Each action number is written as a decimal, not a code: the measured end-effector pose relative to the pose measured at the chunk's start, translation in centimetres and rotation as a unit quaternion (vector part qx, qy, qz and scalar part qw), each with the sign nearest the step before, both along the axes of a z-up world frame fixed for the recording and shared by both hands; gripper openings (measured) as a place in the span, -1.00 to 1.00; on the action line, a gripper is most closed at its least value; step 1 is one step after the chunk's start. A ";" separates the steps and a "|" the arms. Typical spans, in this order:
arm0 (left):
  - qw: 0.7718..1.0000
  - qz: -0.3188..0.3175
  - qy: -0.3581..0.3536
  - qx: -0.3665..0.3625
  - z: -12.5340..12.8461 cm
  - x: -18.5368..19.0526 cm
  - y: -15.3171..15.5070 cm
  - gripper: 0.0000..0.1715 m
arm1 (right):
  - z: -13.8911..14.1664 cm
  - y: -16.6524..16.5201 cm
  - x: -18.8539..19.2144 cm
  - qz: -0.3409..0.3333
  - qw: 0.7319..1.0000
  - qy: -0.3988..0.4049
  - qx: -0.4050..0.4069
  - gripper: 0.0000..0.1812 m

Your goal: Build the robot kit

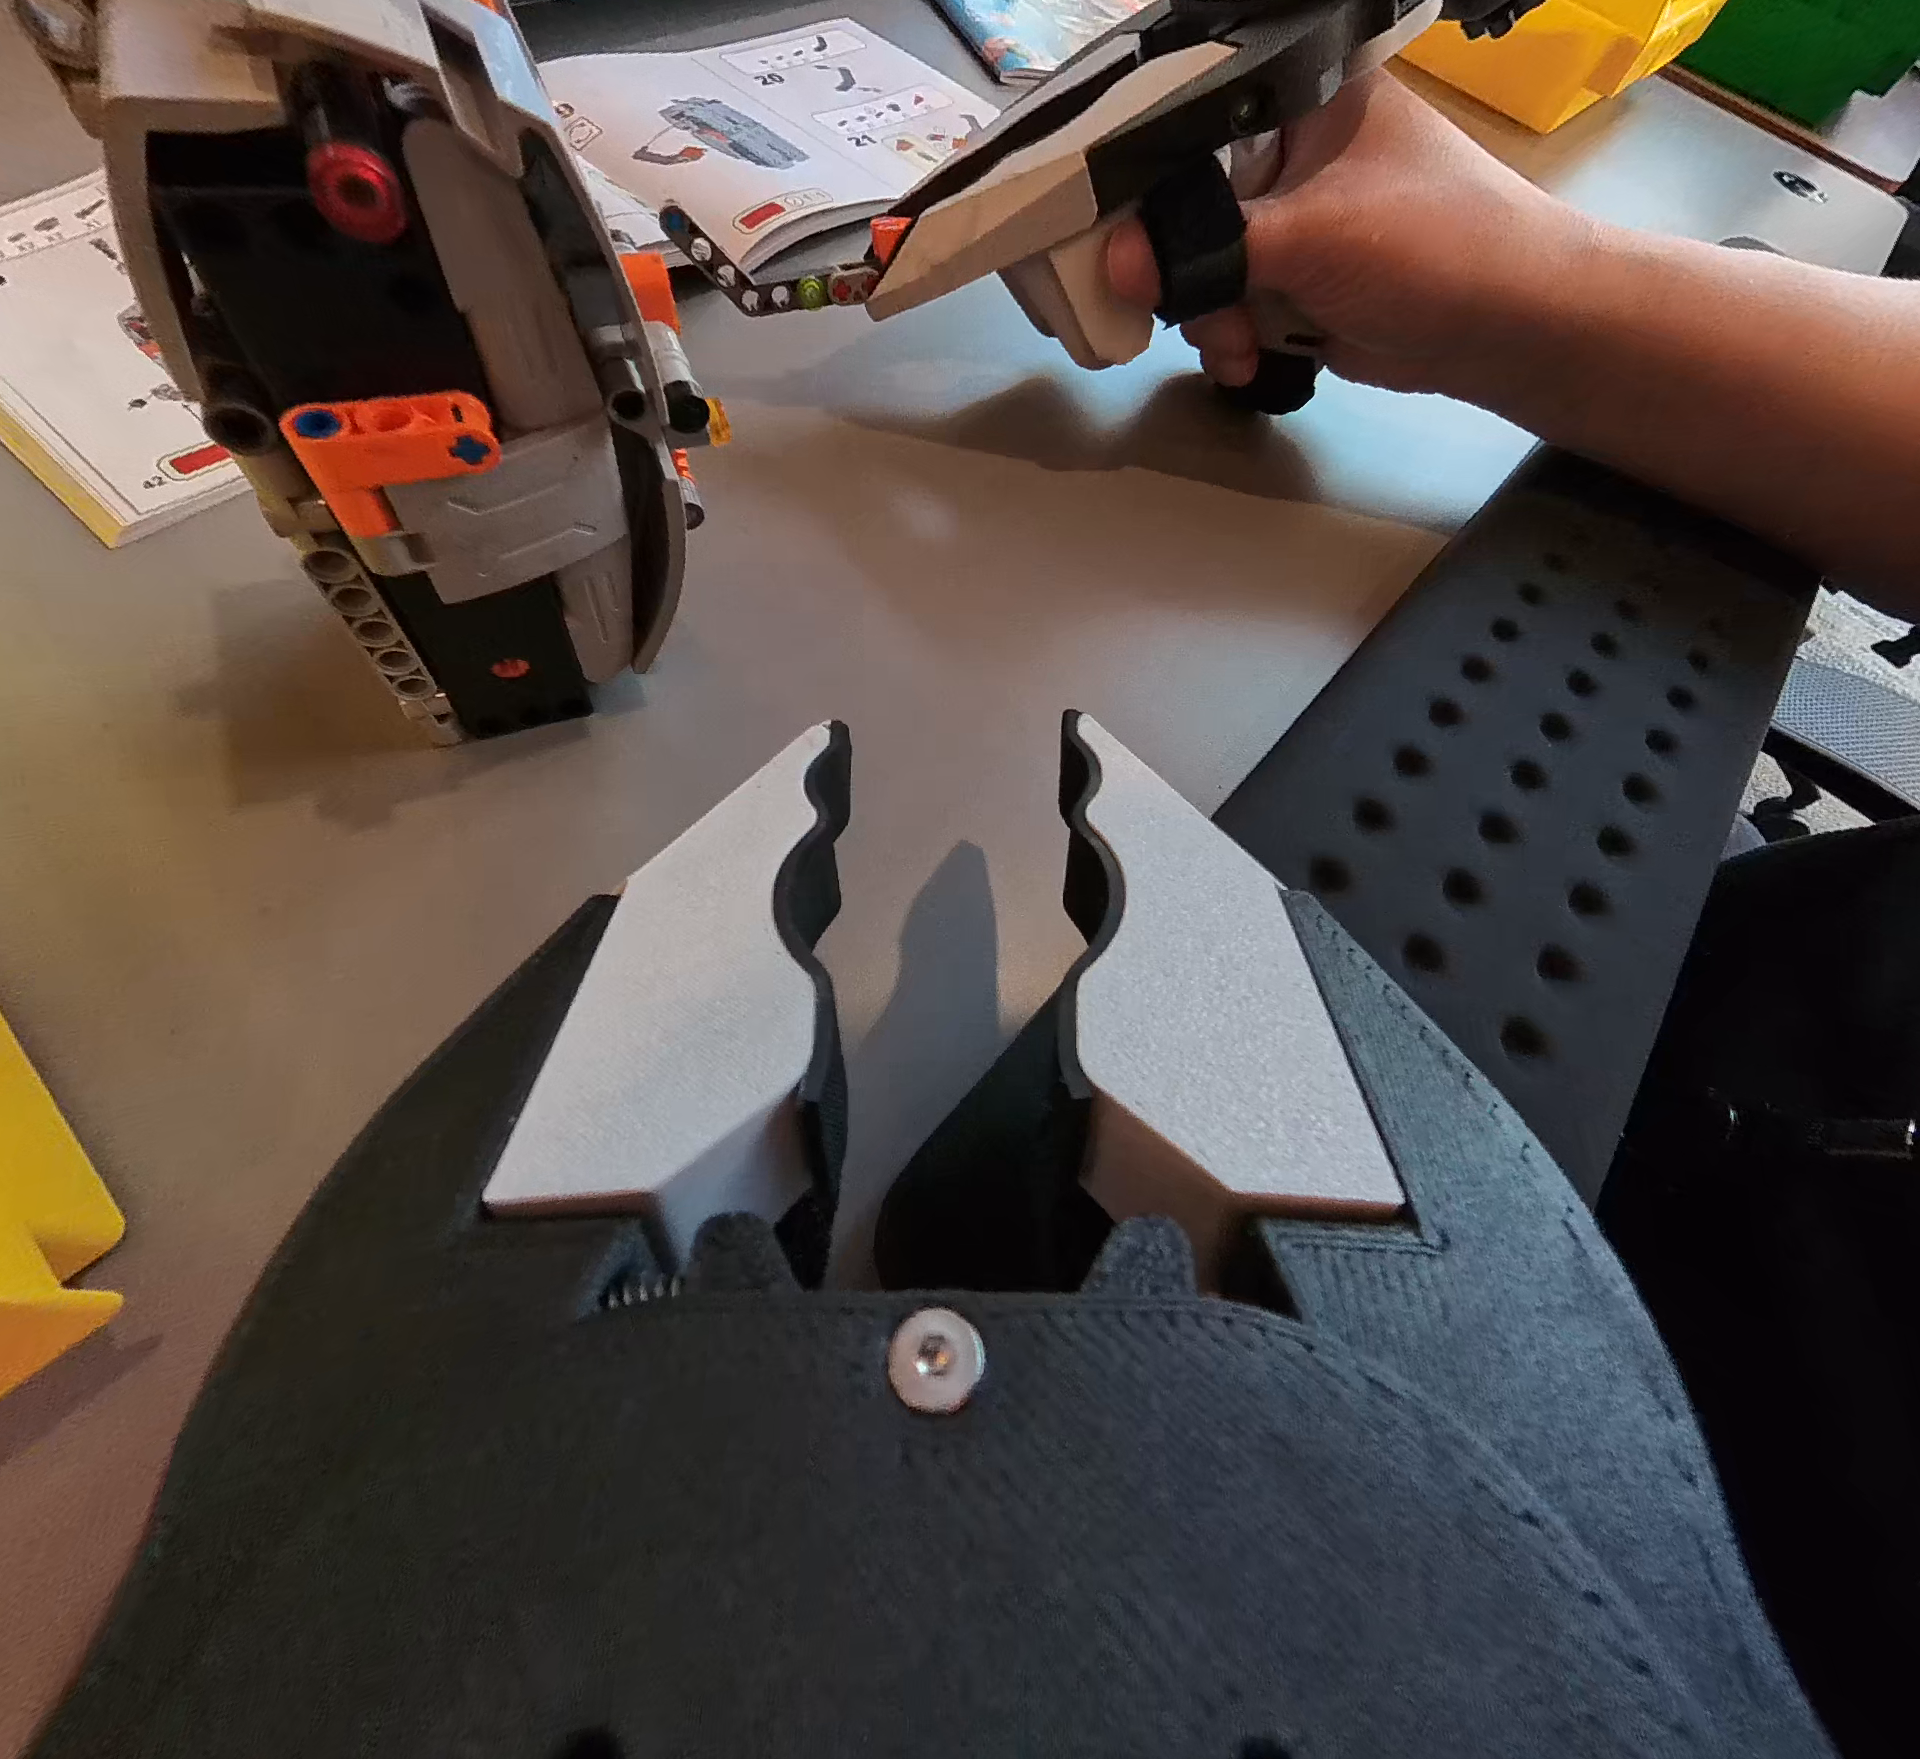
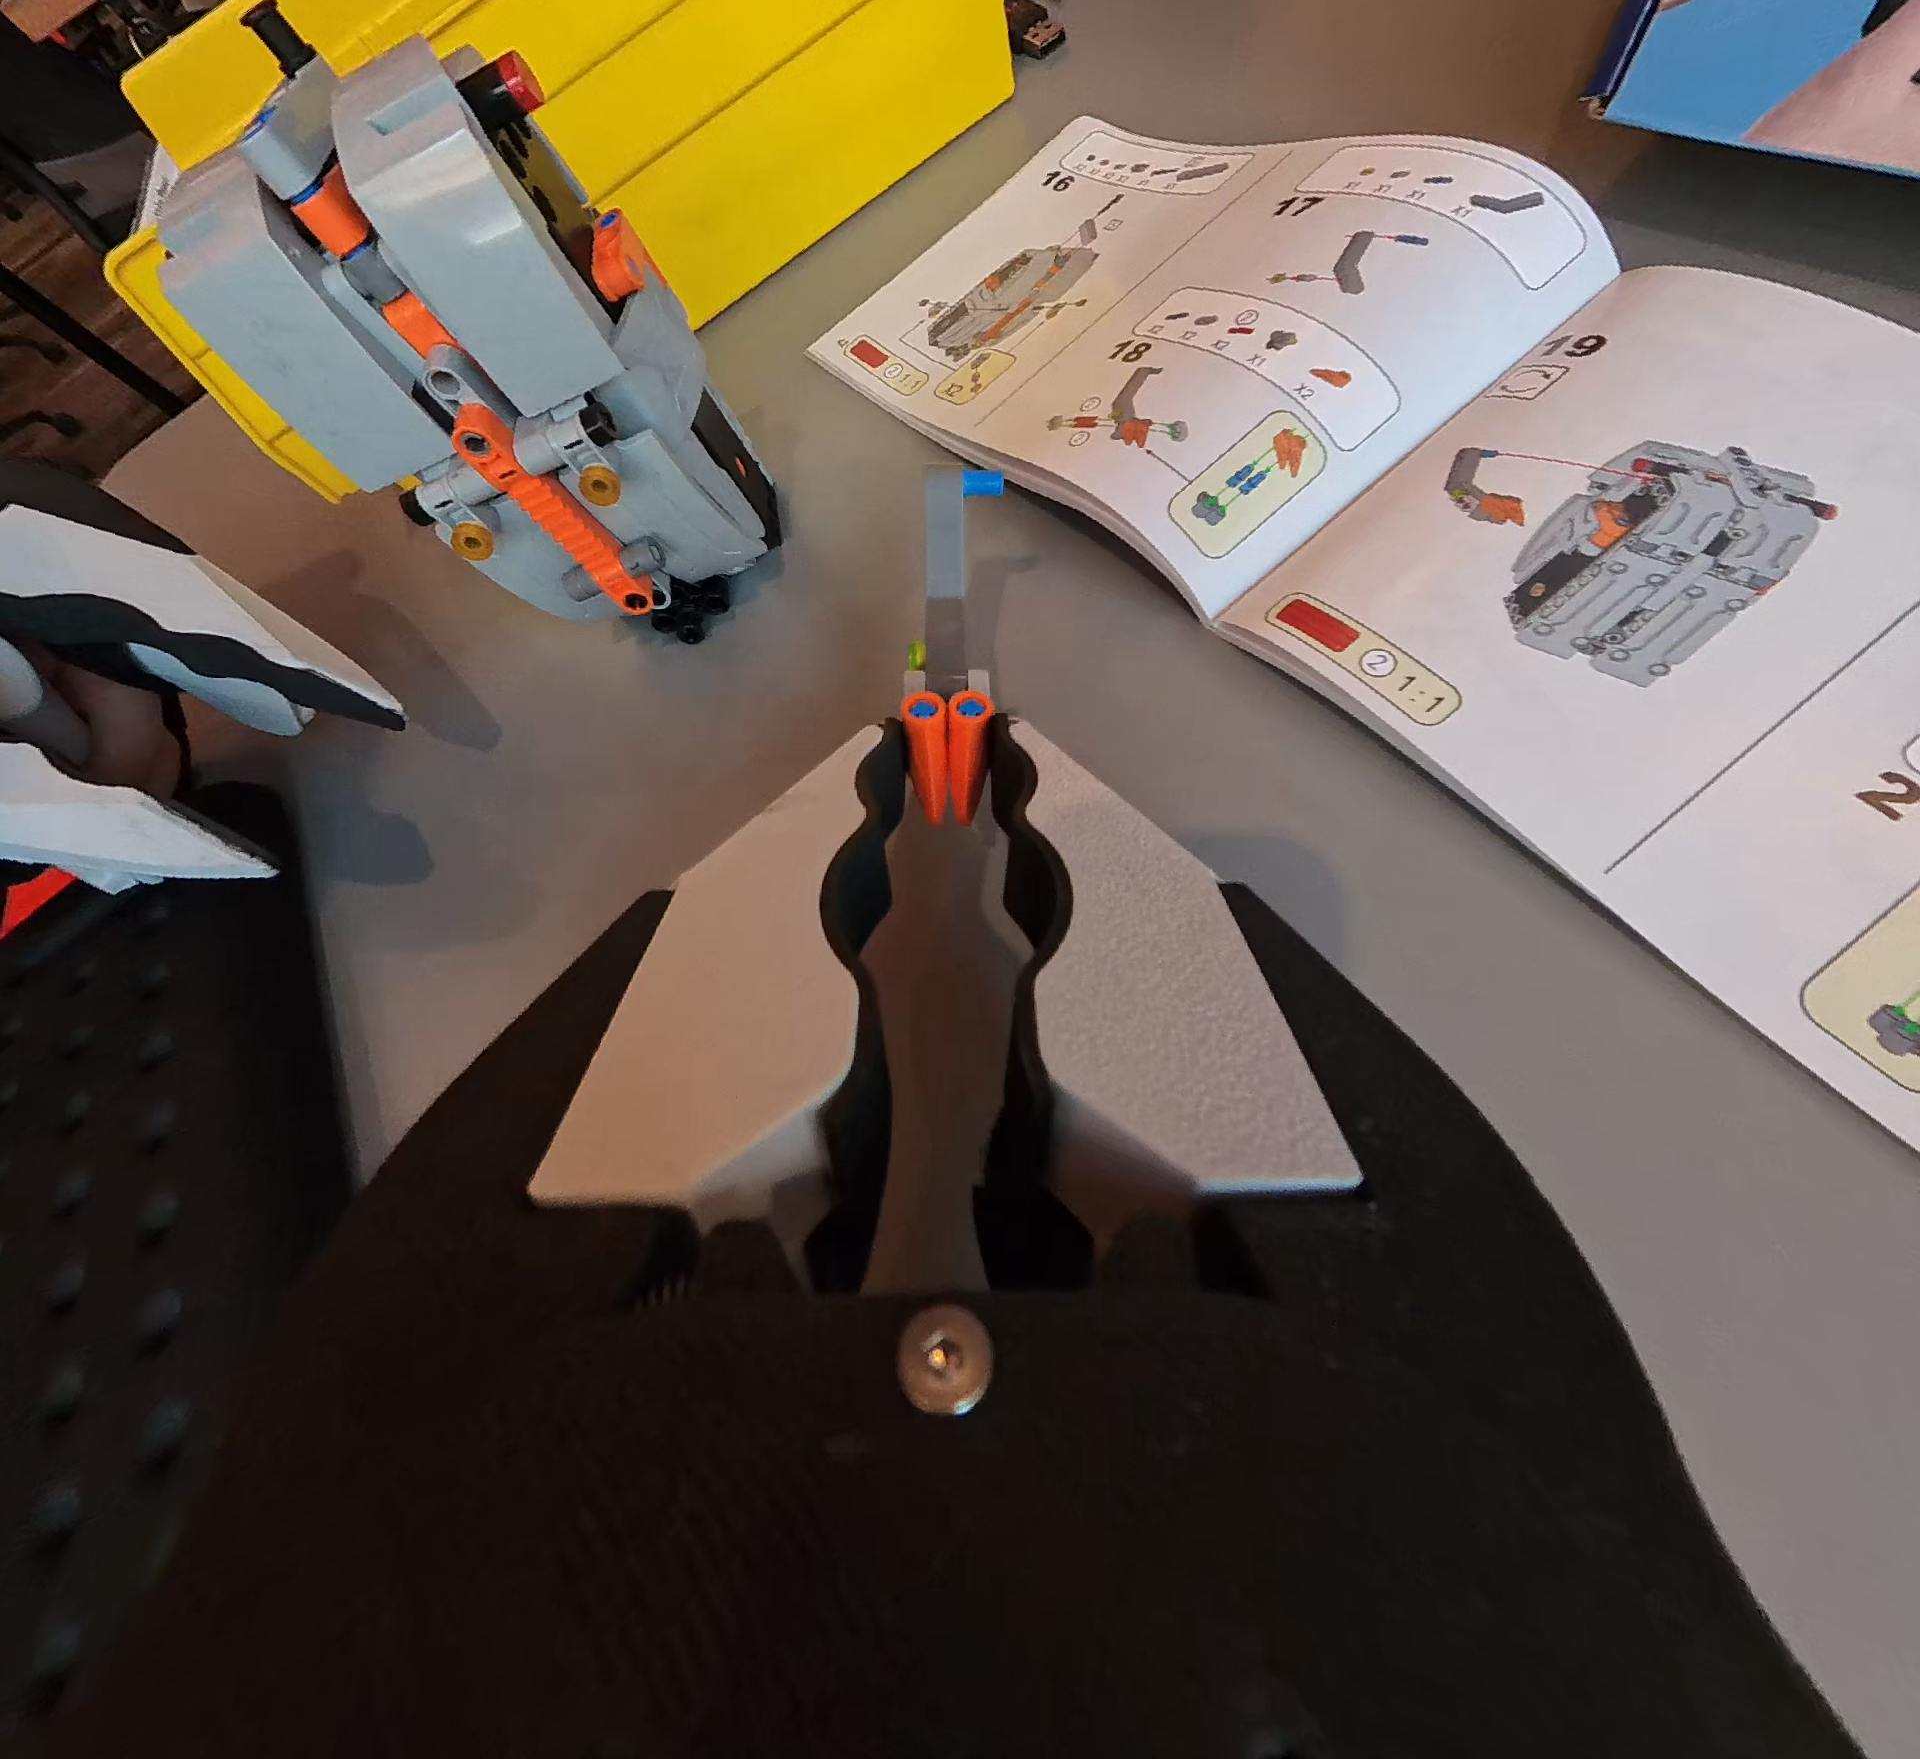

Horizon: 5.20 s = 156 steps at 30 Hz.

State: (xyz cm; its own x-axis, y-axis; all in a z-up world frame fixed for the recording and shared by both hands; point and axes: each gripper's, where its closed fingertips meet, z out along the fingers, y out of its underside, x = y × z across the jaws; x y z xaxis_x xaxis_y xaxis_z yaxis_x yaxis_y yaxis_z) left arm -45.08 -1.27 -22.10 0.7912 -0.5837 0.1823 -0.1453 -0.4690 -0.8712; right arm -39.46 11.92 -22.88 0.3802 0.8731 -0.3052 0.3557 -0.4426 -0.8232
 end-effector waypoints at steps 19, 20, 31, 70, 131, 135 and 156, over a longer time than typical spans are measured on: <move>1.000 -0.005 0.018 -0.013 -0.6 0.6 0.4 -0.55 | -0.7 -0.5 0.1 0.023 0.995 -0.062 0.080 -0.83; 1.000 -0.005 0.019 -0.014 -0.7 0.6 0.4 -0.55 | -0.7 -0.6 0.1 0.024 0.994 -0.063 0.084 -0.83; 1.000 -0.002 0.018 -0.017 -0.7 0.6 0.5 -0.55 | -1.5 -1.4 0.0 0.042 0.989 -0.094 0.106 -0.83; 0.999 0.001 0.035 -0.035 -1.0 0.2 0.8 -0.50 | -2.1 -3.9 0.3 0.096 0.982 -0.133 0.099 -0.42; 0.981 0.067 0.161 -0.087 1.4 4.4 0.1 -0.41 | 3.5 -1.8 10.9 0.159 0.942 -0.241 0.172 -0.99; 0.979 0.085 0.162 -0.086 2.2 3.5 -0.1 -0.40 | 3.8 -3.1 3.0 0.141 0.977 -0.044 0.153 -0.59; 0.990 0.122 0.025 -0.067 4.0 0.8 -0.2 -0.48 | -2.1 -2.7 3.6 0.109 0.979 -0.114 0.127 -0.83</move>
